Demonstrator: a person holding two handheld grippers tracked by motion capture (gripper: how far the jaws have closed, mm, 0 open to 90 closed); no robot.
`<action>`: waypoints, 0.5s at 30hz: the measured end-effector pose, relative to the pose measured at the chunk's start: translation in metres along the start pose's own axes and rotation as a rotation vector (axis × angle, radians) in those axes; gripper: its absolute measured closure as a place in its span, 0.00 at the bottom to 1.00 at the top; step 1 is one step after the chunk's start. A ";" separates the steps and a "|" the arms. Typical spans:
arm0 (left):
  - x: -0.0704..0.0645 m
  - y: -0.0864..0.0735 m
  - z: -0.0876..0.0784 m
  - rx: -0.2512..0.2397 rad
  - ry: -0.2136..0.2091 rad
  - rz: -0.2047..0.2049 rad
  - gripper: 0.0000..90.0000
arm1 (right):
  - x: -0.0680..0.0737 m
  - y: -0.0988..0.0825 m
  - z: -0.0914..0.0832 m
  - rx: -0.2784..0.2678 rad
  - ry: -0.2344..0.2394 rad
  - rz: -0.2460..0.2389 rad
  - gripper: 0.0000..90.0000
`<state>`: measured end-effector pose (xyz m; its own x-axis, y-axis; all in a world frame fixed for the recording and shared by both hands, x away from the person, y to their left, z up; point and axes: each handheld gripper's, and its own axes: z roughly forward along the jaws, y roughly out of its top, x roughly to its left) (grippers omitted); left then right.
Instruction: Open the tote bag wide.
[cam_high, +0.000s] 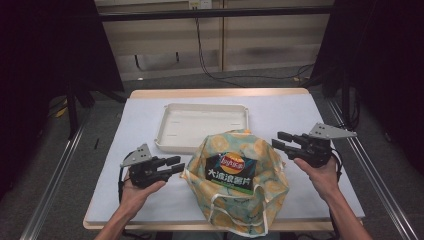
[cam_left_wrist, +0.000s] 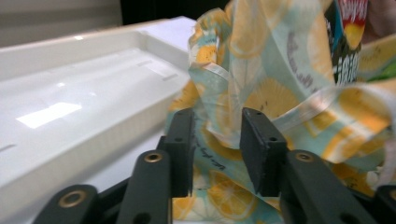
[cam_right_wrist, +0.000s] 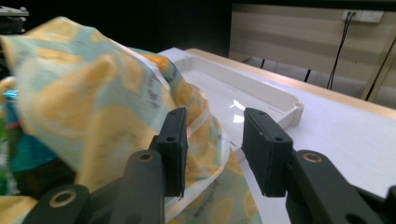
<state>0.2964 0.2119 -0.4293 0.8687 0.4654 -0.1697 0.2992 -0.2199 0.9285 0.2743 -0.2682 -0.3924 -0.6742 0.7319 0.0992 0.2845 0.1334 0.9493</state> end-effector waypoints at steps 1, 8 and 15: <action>0.000 0.002 -0.003 -0.017 0.002 -0.004 0.72 | 0.002 0.001 -0.004 -0.009 0.002 -0.009 0.67; -0.014 0.020 -0.005 -0.054 -0.037 0.046 0.74 | 0.022 0.014 -0.014 -0.045 0.051 -0.032 0.64; -0.024 0.028 0.001 -0.069 -0.087 0.076 0.65 | 0.036 0.024 -0.002 -0.045 0.118 -0.057 0.57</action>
<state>0.2845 0.1936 -0.3994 0.9197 0.3730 -0.1229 0.2058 -0.1913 0.9597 0.2559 -0.2403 -0.3652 -0.7645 0.6400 0.0764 0.2145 0.1409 0.9665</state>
